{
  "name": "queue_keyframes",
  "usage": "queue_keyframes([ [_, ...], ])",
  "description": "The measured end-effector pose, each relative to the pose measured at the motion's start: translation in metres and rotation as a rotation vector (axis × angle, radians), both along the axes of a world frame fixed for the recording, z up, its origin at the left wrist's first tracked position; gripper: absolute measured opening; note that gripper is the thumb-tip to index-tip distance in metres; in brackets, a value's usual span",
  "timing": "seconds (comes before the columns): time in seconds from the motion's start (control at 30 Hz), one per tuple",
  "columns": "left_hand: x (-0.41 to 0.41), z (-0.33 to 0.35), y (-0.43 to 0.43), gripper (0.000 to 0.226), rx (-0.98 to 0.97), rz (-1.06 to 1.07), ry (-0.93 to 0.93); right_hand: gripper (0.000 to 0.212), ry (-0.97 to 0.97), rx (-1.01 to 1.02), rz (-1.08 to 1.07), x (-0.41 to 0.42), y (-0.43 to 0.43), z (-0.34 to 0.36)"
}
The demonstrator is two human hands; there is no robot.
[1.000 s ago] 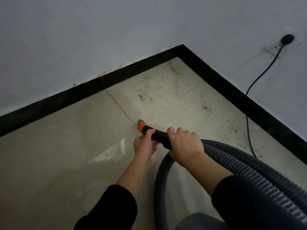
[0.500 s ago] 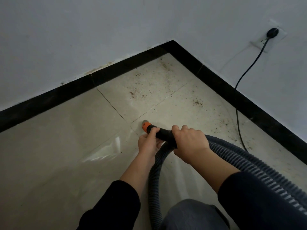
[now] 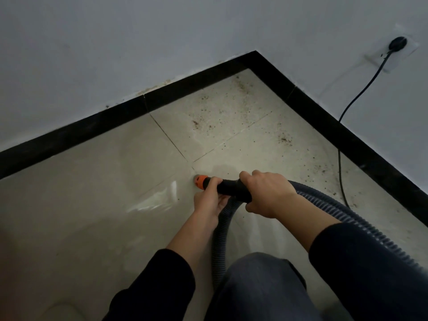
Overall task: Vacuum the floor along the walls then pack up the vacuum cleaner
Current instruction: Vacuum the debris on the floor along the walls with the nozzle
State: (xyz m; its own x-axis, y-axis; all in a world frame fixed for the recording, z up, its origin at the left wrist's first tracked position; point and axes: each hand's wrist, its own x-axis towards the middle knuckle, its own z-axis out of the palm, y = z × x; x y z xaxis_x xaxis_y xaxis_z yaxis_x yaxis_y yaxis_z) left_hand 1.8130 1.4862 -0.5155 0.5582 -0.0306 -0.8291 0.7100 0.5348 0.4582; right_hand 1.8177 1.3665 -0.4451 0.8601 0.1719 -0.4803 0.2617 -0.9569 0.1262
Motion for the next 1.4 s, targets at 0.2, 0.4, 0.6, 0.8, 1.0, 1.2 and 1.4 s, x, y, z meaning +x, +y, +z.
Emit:
queue_keyframes([
  [0.2, -0.012, 0.003, 0.003, 0.03, 0.031, 0.086, 0.073, 0.044, 0.064, 0.048, 0.064, -0.001, 0.001, 0.005],
  [0.4, -0.024, 0.005, 0.014, 0.033, 0.068, 0.16, 0.142, 0.04, 0.134, 0.106, 0.127, 0.0, 0.007, 0.003],
  [0.6, -0.028, 0.003, 0.025, 0.03, 0.101, 0.203, 0.145, 0.043, 0.153, 0.138, 0.188, 0.004, 0.017, -0.001],
  [0.8, -0.015, 0.005, 0.027, 0.042, 0.137, 0.168, 0.119, 0.046, 0.053, 0.111, 0.171, 0.007, 0.019, -0.01],
  [1.0, 0.016, 0.001, 0.025, 0.037, 0.14, 0.09, 0.044, 0.046, -0.076, 0.107, 0.093, 0.018, 0.02, -0.018],
  [1.2, 0.062, -0.02, 0.022, 0.028, 0.143, -0.001, -0.036, 0.046, -0.188, 0.07, -0.006, 0.043, 0.021, -0.033],
  [1.4, 0.085, -0.031, 0.017, 0.012, 0.154, -0.081, -0.073, 0.045, -0.211, 0.063, -0.073, 0.055, 0.015, -0.046],
])
